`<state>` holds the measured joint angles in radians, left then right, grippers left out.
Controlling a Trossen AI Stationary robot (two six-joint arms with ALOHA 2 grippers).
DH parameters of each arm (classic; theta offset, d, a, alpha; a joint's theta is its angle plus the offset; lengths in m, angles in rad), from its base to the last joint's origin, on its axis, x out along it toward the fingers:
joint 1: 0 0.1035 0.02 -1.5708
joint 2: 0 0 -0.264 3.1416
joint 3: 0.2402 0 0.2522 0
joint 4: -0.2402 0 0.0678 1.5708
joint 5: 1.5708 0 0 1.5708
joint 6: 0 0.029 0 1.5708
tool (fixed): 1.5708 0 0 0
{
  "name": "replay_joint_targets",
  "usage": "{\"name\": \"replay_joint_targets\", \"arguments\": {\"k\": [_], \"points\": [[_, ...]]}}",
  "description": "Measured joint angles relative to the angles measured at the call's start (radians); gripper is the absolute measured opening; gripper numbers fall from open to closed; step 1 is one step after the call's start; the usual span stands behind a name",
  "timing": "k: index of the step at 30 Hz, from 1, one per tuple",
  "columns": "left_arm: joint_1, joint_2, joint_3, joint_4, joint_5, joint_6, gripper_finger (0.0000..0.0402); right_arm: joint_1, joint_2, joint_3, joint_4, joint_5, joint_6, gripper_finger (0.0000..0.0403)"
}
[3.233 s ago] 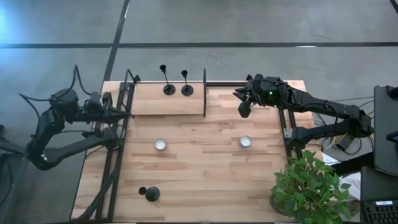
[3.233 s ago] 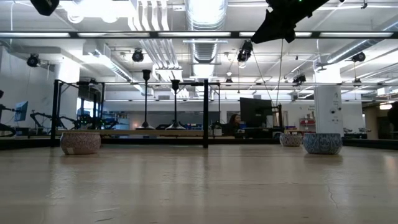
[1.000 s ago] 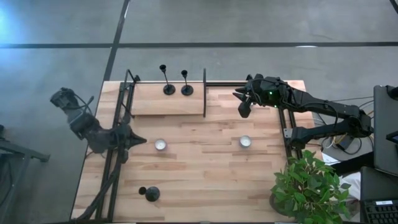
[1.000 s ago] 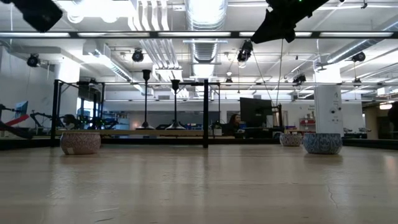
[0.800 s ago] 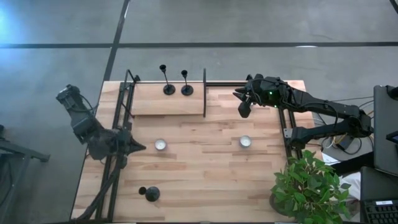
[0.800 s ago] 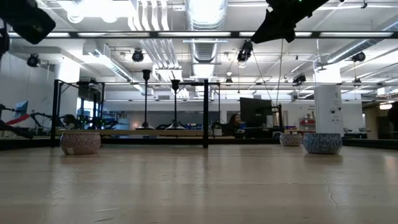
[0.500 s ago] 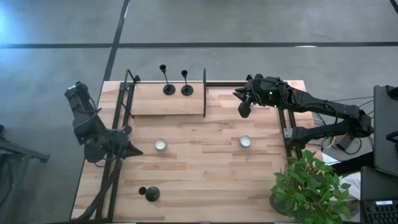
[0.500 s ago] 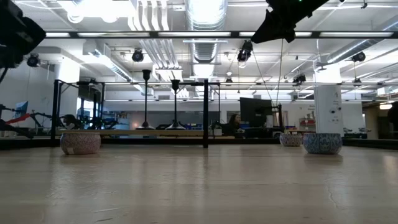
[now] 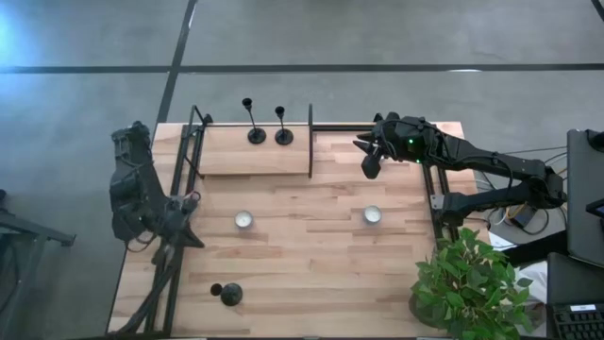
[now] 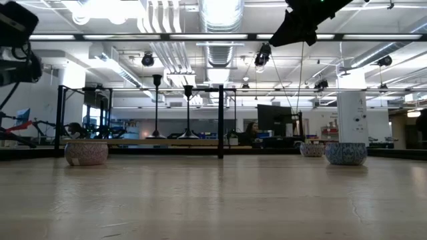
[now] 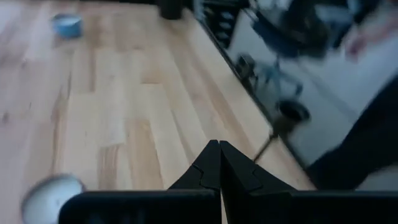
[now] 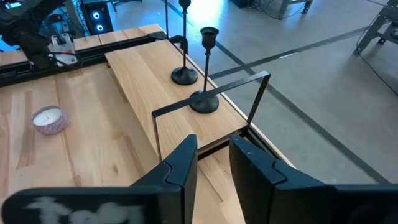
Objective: Pick & Place candle stick holders
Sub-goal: Align the black candle holder with the black candle holders on the shelf
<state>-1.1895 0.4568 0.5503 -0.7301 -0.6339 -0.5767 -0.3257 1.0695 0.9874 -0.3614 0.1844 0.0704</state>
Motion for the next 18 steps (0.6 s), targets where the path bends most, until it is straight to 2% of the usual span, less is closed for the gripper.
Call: {"name": "replay_joint_targets", "arguments": {"k": [6, 11, 15, 18], "points": [[-0.003, 0.030, -0.007, 0.052, 0.058, 0.082, 0.0000, 0.000, 0.000, 0.000, 0.000, 0.000, 0.000, 0.0084], [-0.004, 0.030, -0.105, 0.277, 0.112, 0.199, 0.0000, 0.000, 0.000, 0.000, 0.000, 0.000, 0.000, 0.0073], [-0.005, 0.030, -0.201, 0.423, 0.256, 0.291, 0.0000, 0.000, 0.000, 0.000, 0.000, 0.000, 0.000, 0.0067], [-0.005, 0.023, -0.236, 0.389, 0.303, 0.346, 0.0000, 0.000, 0.000, 0.000, 0.000, 0.000, 0.000, 0.0063]]}}
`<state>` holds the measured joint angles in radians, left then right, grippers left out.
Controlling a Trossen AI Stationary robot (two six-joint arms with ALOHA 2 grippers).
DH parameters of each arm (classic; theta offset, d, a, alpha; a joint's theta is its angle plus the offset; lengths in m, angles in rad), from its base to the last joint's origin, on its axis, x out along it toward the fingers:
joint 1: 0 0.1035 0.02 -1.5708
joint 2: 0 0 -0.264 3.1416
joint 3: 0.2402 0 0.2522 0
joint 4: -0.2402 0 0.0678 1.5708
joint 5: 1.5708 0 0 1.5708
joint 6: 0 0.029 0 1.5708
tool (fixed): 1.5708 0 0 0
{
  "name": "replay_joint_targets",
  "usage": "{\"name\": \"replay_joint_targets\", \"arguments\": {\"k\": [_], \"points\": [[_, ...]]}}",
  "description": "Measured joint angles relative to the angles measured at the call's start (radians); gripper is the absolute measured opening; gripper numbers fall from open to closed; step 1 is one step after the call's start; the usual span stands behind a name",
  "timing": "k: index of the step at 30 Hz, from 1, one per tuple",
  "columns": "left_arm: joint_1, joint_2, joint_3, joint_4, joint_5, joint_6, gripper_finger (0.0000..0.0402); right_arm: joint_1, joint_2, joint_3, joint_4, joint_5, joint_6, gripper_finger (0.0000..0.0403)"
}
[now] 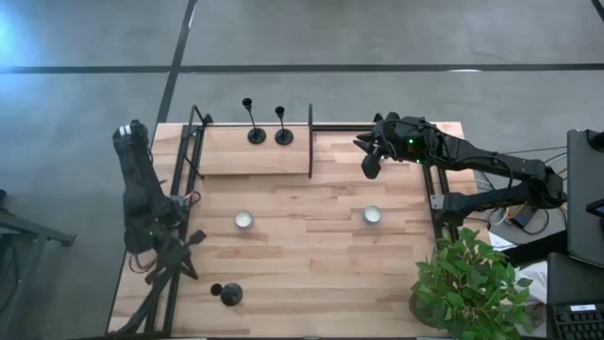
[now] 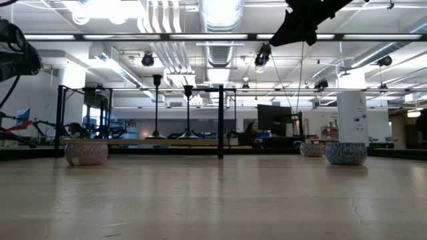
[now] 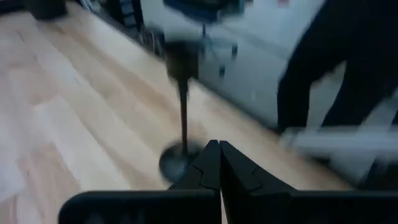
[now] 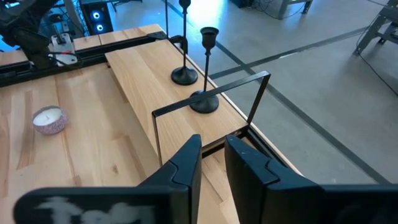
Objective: Pick & Place candle stick holders
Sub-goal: Align the black candle holder with the black candle holders on the shelf
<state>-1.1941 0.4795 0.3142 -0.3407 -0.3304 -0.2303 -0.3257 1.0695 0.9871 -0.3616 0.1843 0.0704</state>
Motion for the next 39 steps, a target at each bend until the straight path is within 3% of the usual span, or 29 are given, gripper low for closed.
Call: {"name": "replay_joint_targets", "arguments": {"k": [5, 11, 17, 28, 34, 39], "points": [[0.000, -0.032, -0.042, -0.010, 0.043, 0.083, 0.0001, 0.000, 0.000, 0.000, 0.000, 0.000, 0.000, 0.0068], [0.001, -0.040, -0.065, 0.003, 0.077, 0.038, 0.0023, 0.000, 0.000, 0.000, 0.000, 0.000, 0.000, 0.0079], [0.002, -0.040, -0.065, 0.087, -0.069, -0.018, 0.0062, 0.000, 0.000, 0.000, 0.000, 0.000, 0.000, 0.0088], [0.002, -0.039, -0.070, 0.087, -0.133, -0.038, 0.0161, 0.000, 0.000, 0.000, 0.000, 0.000, 0.000, 0.0081], [0.002, -0.026, -0.080, 0.094, -0.133, -0.033, 0.0176, 0.000, 0.000, 0.000, 0.000, 0.000, 0.000, 0.0069], [0.002, 0.001, -0.131, 0.226, -0.132, -0.032, 0.0177, 0.000, 0.000, 0.000, 0.000, 0.000, 0.000, 0.0063]]}}
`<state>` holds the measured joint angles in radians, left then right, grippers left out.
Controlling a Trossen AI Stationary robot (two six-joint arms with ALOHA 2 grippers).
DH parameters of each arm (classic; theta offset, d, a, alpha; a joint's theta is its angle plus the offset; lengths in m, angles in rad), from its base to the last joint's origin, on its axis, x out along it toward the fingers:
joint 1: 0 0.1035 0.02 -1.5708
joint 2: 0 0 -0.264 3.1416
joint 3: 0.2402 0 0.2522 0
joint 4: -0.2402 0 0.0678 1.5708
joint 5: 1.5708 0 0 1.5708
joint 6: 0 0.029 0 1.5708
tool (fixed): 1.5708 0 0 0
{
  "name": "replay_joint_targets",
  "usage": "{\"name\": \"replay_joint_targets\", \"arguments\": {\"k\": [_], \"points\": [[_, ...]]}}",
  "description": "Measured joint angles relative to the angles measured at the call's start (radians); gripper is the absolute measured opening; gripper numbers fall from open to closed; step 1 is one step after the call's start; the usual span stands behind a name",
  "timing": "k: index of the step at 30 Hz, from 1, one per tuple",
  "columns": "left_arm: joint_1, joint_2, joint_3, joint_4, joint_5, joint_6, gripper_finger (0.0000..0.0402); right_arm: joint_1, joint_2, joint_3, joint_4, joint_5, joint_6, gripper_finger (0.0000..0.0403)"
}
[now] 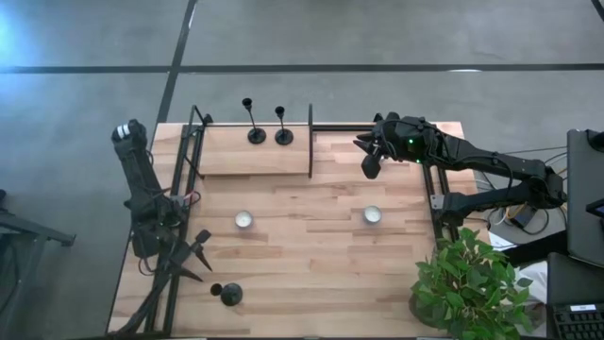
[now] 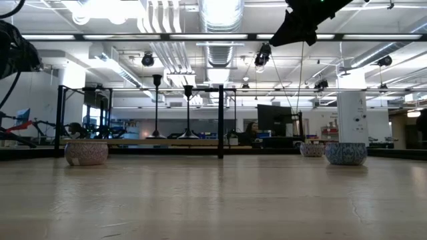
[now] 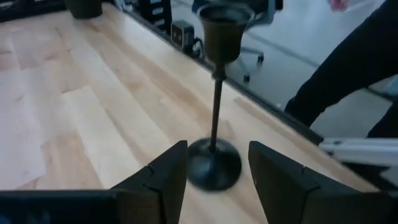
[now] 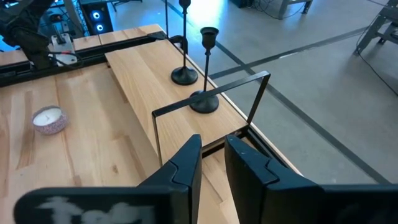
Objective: Pick & Place candle stick holders
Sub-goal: Align the black candle holder with the black candle holders on the shelf
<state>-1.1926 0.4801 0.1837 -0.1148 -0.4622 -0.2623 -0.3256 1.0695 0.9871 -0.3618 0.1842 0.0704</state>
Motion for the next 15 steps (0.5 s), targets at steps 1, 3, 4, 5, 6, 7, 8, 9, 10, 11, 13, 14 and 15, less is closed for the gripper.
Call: {"name": "replay_joint_targets", "arguments": {"k": [1, 3, 4, 5, 6, 7, 8, 9, 10, 11, 13, 14, 15], "points": [[0.000, 0.006, -0.009, 0.026, 0.000, 0.000, 0.0177, 0.000, 0.000, 0.000, 0.000, 0.000, 0.000, 0.0063], [0.000, 0.017, -0.021, 0.064, 0.000, 0.000, 0.0177, 0.000, 0.000, 0.000, 0.000, 0.000, 0.000, 0.0065], [0.000, 0.022, -0.025, 0.076, 0.000, 0.001, 0.0177, 0.000, 0.000, 0.000, 0.000, 0.000, 0.000, 0.0067], [0.000, 0.028, -0.026, 0.082, -0.001, 0.006, 0.0177, 0.000, 0.000, 0.000, 0.000, 0.000, 0.000, 0.0068], [0.000, 0.037, -0.026, 0.087, -0.001, 0.013, 0.0177, 0.000, 0.000, 0.000, 0.000, 0.000, 0.000, 0.0070], [0.000, 0.045, -0.026, 0.090, -0.001, 0.023, 0.0177, 0.000, 0.000, 0.000, 0.000, 0.000, 0.000, 0.0072], [0.001, 0.055, -0.026, 0.091, -0.001, 0.030, 0.0177, 0.000, 0.000, 0.000, 0.000, 0.000, 0.000, 0.0074], [0.001, 0.066, -0.027, 0.099, -0.001, 0.038, 0.0177, 0.000, 0.000, 0.000, 0.000, 0.000, 0.000, 0.0076], [0.002, 0.077, -0.027, 0.111, -0.001, 0.047, 0.0177, 0.000, 0.000, 0.000, 0.000, 0.000, 0.000, 0.0078], [0.003, 0.088, -0.027, 0.123, -0.001, 0.052, 0.0177, 0.000, 0.000, 0.000, 0.000, 0.000, 0.000, 0.0080], [0.008, 0.112, -0.027, 0.148, 0.003, 0.056, 0.0177, 0.000, 0.000, 0.000, 0.000, 0.000, 0.000, 0.0083], [0.011, 0.124, -0.027, 0.162, 0.008, 0.057, 0.0177, 0.000, 0.000, 0.000, 0.000, 0.000, 0.000, 0.0084], [0.015, 0.136, -0.027, 0.174, 0.015, 0.057, 0.0177, 0.000, 0.000, 0.000, 0.000, 0.000, 0.000, 0.0085]]}}
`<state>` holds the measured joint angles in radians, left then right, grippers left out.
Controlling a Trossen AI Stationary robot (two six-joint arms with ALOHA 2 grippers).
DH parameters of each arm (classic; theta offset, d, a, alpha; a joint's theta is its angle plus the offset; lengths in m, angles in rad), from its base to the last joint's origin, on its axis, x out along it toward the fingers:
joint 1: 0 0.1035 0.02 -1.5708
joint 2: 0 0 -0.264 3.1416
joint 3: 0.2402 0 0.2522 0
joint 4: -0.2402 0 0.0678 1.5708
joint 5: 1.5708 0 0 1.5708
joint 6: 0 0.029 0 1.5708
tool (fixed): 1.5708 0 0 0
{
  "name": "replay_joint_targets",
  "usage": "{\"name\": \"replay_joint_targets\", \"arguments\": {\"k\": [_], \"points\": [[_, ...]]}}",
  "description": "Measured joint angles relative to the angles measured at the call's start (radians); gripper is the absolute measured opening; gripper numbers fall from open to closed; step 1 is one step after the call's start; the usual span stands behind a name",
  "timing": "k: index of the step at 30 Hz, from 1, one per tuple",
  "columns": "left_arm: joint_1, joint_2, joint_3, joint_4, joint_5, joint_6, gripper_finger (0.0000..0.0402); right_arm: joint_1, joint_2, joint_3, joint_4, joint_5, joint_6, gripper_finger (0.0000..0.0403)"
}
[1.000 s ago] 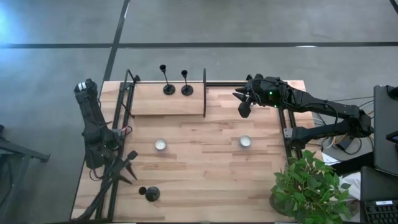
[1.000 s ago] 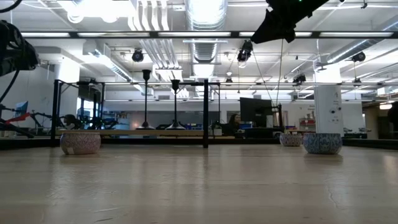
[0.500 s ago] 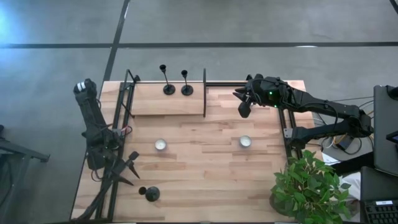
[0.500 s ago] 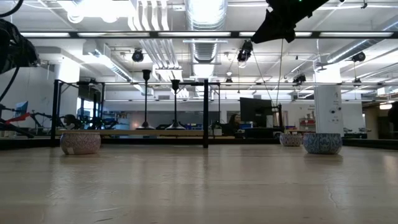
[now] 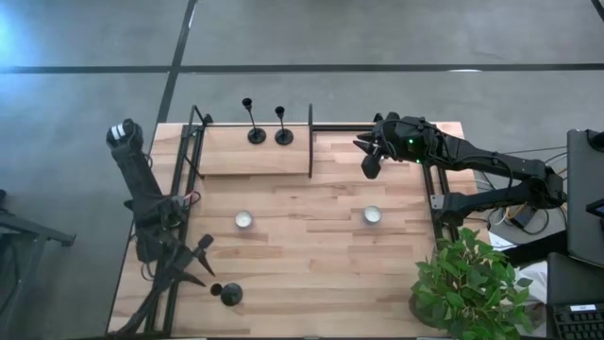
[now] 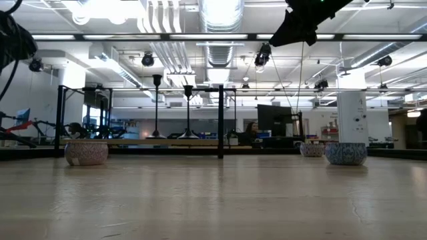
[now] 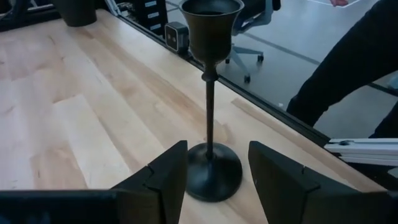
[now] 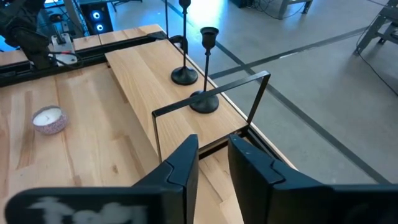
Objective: Pick & Place candle stick holders
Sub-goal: Align the black candle holder with the black candle holders on the shelf
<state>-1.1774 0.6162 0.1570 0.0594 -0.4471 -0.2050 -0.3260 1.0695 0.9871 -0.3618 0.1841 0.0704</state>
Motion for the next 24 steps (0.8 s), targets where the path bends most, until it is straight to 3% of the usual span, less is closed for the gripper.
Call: {"name": "replay_joint_targets", "arguments": {"k": [24], "points": [[0.092, 0.187, 0.000, 0.229, 0.126, 0.047, 0.0175, 0.000, 0.000, 0.000, 0.000, 0.000, 0.000, 0.0063]]}}
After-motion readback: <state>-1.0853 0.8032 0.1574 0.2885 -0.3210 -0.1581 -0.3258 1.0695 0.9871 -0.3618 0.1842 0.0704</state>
